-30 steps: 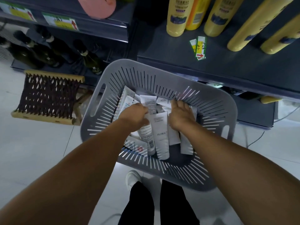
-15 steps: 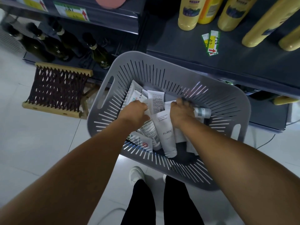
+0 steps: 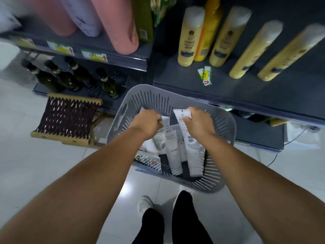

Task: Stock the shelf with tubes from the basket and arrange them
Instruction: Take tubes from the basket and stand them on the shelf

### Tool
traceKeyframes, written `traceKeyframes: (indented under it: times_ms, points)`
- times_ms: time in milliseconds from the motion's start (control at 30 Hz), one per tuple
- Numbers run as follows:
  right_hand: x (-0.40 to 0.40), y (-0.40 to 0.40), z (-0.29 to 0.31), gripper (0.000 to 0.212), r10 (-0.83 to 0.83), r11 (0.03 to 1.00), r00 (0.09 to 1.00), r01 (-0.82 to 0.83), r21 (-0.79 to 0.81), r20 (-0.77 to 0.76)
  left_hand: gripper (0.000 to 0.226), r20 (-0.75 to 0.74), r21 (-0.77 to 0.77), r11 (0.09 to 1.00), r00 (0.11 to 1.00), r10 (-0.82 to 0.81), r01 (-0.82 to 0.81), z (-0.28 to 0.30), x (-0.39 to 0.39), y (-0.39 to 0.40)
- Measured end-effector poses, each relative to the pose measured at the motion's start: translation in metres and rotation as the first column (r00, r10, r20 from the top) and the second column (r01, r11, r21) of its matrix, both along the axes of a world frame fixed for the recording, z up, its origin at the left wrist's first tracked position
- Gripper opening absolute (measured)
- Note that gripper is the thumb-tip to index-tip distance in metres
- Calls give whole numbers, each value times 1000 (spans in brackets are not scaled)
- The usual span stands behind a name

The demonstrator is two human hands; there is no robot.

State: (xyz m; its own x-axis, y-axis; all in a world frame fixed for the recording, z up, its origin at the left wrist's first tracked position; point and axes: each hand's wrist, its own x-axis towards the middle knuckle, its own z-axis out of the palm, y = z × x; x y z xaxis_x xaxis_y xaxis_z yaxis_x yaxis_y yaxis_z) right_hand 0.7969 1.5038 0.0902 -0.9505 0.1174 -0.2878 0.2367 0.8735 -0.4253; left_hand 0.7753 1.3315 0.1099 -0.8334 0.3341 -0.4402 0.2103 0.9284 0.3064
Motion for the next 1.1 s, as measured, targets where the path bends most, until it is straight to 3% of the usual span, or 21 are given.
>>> traceKeyframes:
  times_ms: [233, 567, 867, 1100]
  points:
    - [6, -1, 109, 24, -138, 982, 961, 101, -161, -239, 20, -238, 124, 991, 971, -9, 40, 112, -17, 3]
    - [7, 20, 279, 24, -219, 974, 827, 155, -164, -518, 21, -530, 268, 943, 848, -25, 195, 270, -33, 28]
    - [-12, 81, 384, 20, -309, 949, 644, 165, -268, -700, 22, -672, 328, 887, 740, -22, 325, 384, -56, 89]
    - [-56, 153, 428, 20, -378, 925, 598, 212, -315, -707, 24, -695, 345, 865, 718, -26, 365, 433, -103, 165]
